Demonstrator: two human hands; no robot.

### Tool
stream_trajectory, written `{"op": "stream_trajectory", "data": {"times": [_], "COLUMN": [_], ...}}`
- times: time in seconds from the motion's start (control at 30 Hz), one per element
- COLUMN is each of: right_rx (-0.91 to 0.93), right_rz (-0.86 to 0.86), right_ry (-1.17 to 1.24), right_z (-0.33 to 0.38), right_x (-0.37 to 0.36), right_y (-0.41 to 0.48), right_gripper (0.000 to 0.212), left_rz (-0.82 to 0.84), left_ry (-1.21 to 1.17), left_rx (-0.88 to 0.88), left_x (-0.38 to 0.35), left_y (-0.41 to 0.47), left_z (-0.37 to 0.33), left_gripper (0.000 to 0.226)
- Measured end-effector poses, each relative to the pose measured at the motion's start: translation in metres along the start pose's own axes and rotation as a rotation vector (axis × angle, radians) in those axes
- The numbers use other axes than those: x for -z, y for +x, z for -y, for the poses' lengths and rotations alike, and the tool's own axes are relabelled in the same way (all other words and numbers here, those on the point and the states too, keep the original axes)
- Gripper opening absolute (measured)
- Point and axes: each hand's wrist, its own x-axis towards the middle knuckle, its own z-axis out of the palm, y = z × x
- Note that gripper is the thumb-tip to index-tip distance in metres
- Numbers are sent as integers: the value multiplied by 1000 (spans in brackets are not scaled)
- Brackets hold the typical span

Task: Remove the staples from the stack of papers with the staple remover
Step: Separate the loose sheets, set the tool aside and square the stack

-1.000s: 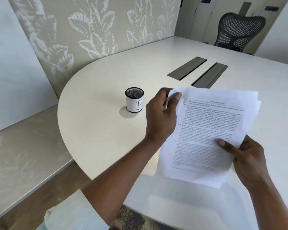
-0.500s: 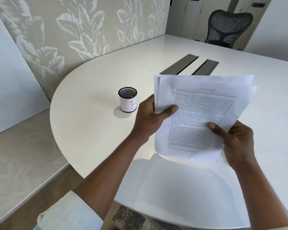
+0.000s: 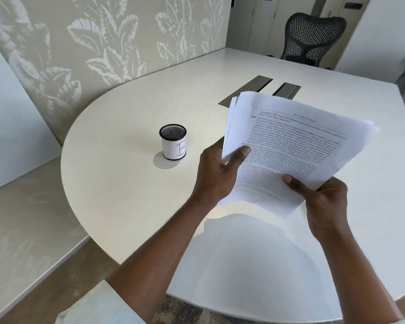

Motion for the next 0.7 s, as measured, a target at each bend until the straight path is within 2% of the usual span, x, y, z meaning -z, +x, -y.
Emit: {"op": "stream_trajectory", "data": {"times": [0.13, 0.27, 0.53, 0.7], "right_rx": [-53, -115, -92, -173], "right_rz": [-5, -25, -23, -30], "right_ry": [-27, -28, -43, -129], "right_z": [-9, -24, -17, -30], "right_x": [-1, -5, -10, -13], "right_y": [-5, -16, -10, -16], "right_gripper": [44, 32, 31, 26], "left_rz": [-2, -1, -27, -37], "left_ry": [-29, -6, 5, 17], "left_rx": [117, 244, 192, 289], "left_x": [-3, -5, -4, -2], "left_y": [-10, -32, -24, -34], "left_z": [19, 43, 39, 53], "left_gripper": [21, 22, 26, 25]}}
